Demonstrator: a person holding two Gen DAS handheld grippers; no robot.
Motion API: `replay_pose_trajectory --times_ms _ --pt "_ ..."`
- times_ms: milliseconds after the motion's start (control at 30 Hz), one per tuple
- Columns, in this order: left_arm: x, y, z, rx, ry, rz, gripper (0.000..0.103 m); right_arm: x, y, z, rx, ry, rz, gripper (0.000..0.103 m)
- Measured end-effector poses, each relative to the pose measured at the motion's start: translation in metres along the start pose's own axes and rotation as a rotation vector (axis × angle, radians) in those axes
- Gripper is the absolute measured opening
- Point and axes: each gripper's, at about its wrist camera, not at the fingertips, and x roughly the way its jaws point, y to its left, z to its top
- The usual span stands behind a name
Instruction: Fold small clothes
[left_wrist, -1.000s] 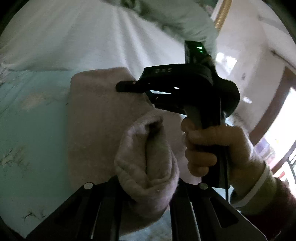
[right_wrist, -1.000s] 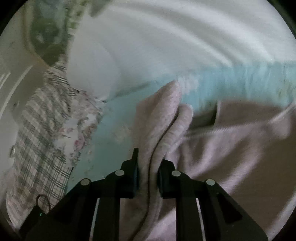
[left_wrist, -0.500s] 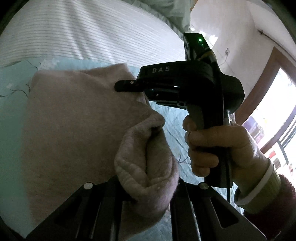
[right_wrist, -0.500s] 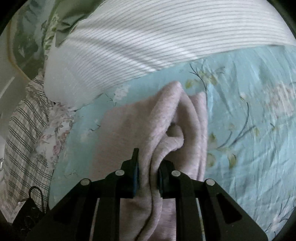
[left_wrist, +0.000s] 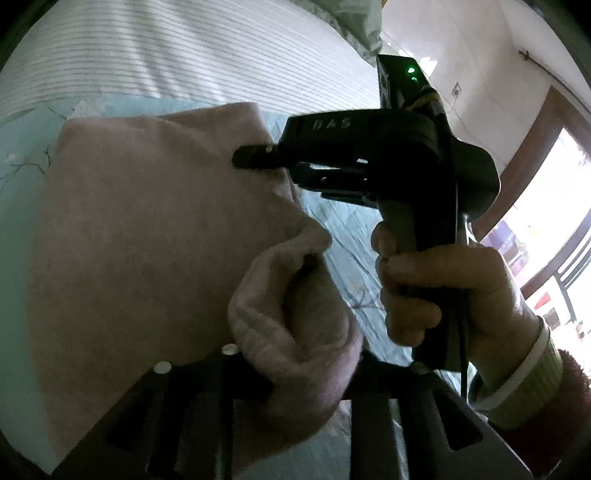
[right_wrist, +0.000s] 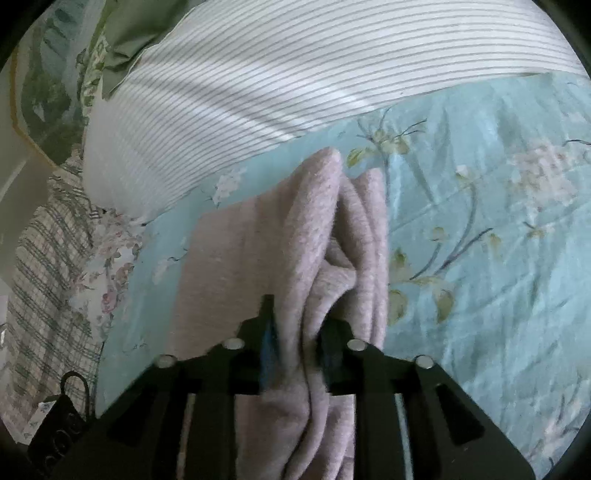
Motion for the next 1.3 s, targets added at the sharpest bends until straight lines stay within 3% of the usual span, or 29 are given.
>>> replay_pose_trajectory --times_ms 100,133,167,200,267,367,467,567,700,800,867,900,967,1067,1300 --pt "-0.021 0.004 -0.005 -0.001 -0.006 -0.016 0.038 -0.018 0.001 -0.003 -0.003 -0.057 -0.046 0.069" --pt "-0.028 0.008 -0.007 -0.006 -0.013 -0.021 0.049 -0.027 0.001 -0.005 -0.001 -0.086 -0.051 0.08" --pt "-0.039 0.012 -0.01 -0.014 -0.025 -0.023 0.063 -0.033 0.0 -0.007 0.003 -0.102 -0.046 0.085" --pt "-0.05 0.017 -0.012 -0.023 -0.04 -0.018 0.069 -0.038 0.0 -0.01 0.01 -0.116 -0.039 0.09" --pt "-0.07 0.033 -0.013 -0.056 -0.077 0.005 0.079 -0.043 -0.003 -0.019 0.027 -0.119 -0.026 0.091" --pt "-0.085 0.069 -0.011 -0.147 -0.103 0.034 0.083 -0.033 -0.006 -0.032 0.038 -0.068 -0.009 0.091" --pt "-0.079 0.11 -0.005 -0.264 -0.065 0.043 0.083 -0.018 -0.007 -0.042 0.038 -0.015 -0.014 0.092" --pt "-0.063 0.138 0.0 -0.349 -0.023 -0.009 0.083 -0.008 -0.008 -0.048 0.043 0.016 -0.007 0.092" --pt "-0.034 0.157 0.004 -0.384 0.019 0.002 0.083 0.002 -0.01 -0.048 0.038 0.041 -0.005 0.092" --pt "-0.014 0.167 0.012 -0.405 0.029 -0.033 0.083 0.012 -0.013 -0.047 0.039 0.057 -0.005 0.091" --pt "-0.007 0.167 0.018 -0.396 0.029 -0.053 0.08 0.017 -0.014 -0.045 0.047 0.059 0.004 0.081" --pt "-0.002 0.166 0.021 -0.39 0.034 -0.05 0.077 0.021 -0.014 -0.044 0.058 0.068 0.02 0.063" --pt "0.006 0.169 0.023 -0.377 0.04 -0.033 0.056 0.027 -0.016 -0.045 0.086 0.086 0.029 0.053" --pt "-0.004 0.165 0.022 -0.351 0.008 -0.048 0.034 0.022 -0.004 -0.046 0.075 0.069 0.033 0.043" --pt "-0.076 0.153 0.011 -0.307 -0.095 -0.041 0.028 0.008 0.046 -0.058 0.041 0.036 0.111 0.039"
